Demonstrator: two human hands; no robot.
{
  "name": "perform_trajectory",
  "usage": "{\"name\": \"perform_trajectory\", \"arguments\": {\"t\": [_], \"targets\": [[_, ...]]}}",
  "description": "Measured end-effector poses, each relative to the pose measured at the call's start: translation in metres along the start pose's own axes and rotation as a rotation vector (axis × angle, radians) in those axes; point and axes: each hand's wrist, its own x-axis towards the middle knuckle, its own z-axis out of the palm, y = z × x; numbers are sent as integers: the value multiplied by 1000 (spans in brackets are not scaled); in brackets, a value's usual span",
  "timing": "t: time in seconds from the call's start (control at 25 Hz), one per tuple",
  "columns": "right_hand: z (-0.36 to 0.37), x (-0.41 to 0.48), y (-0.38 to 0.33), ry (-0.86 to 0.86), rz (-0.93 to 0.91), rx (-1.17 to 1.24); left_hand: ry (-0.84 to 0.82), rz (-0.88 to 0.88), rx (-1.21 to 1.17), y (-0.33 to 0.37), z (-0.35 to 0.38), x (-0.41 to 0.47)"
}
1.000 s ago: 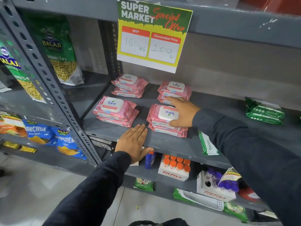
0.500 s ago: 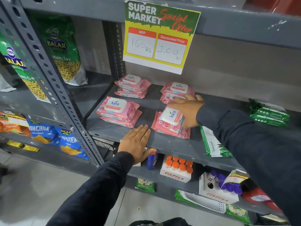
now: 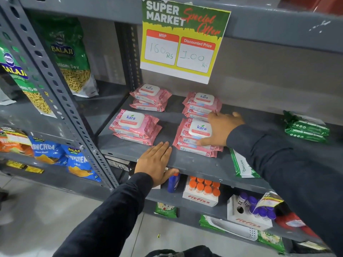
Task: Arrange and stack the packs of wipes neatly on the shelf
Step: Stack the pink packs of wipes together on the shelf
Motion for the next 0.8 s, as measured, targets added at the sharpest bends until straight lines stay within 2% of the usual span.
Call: {"name": "perform_trajectory", "arguments": {"t": [0.52, 0.68, 0.8], "targets": [[7, -6, -2, -31, 5, 48, 2, 0, -20, 0, -1, 0], [-12, -14, 23, 85, 92, 403, 1, 3, -23, 0, -2, -1], [-16, -18, 68, 127, 238, 452, 8, -3, -22, 1, -1, -1]]}}
